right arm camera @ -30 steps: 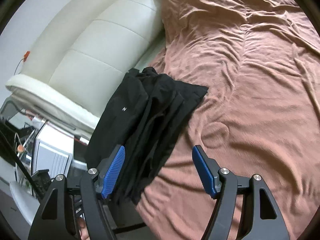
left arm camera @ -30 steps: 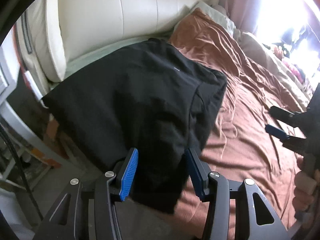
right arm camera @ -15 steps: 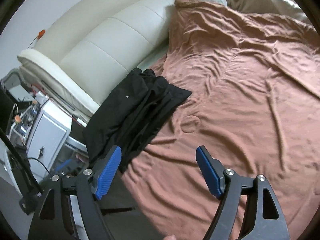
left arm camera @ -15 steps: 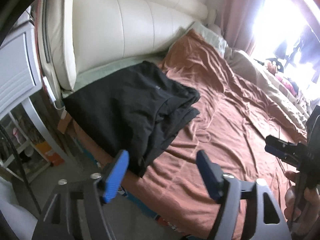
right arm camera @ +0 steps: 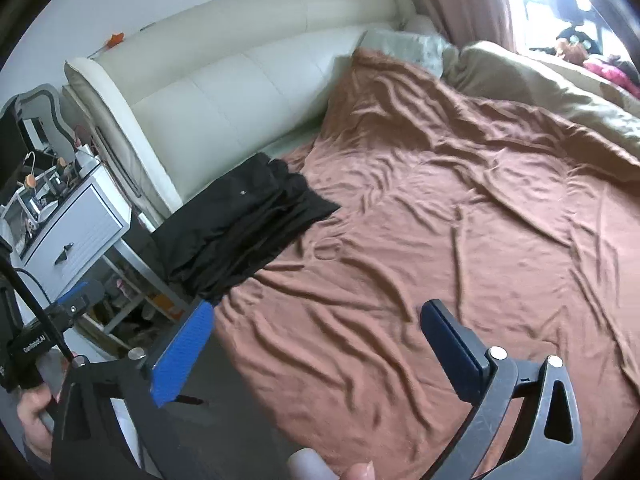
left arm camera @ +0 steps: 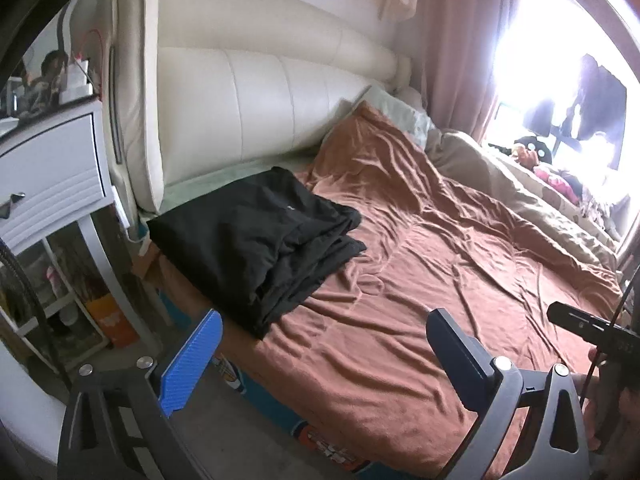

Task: Fold large clothes

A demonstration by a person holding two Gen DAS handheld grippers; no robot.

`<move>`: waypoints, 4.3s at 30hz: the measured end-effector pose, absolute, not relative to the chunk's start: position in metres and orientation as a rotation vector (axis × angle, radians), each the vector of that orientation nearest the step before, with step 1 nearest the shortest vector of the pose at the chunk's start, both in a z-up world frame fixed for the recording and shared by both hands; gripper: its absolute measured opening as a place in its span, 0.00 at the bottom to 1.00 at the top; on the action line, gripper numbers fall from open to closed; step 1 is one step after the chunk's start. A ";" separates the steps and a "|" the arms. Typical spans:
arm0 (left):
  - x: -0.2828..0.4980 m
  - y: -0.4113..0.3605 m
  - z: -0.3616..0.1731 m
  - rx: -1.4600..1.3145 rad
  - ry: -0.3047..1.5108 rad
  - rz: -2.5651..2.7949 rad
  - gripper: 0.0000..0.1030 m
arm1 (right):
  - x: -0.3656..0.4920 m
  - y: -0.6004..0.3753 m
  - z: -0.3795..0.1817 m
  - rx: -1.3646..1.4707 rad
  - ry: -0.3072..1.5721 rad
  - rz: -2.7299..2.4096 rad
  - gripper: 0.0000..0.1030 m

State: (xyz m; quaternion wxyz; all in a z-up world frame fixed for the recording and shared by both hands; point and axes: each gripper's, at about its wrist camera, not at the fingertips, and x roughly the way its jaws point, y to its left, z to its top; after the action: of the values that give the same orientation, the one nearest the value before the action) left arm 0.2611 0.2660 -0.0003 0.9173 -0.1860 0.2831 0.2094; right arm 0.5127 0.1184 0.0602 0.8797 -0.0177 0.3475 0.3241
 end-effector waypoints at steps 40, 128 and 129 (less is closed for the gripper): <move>0.086 0.116 0.033 -0.258 0.389 0.107 1.00 | 0.221 -0.023 0.068 -0.052 0.565 0.379 1.00; -0.001 0.095 0.042 -0.140 0.320 0.055 1.00 | 0.119 -0.040 0.042 0.011 0.462 0.332 1.00; -0.002 0.096 0.042 -0.139 0.320 0.054 1.00 | 0.119 -0.040 0.042 0.010 0.462 0.332 1.00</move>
State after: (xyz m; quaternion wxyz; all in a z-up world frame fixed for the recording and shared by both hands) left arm -0.0016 0.0956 0.0422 0.9845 -0.0692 0.1590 0.0269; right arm 0.1194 -0.0399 0.0416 0.9598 0.0052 0.2277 0.1638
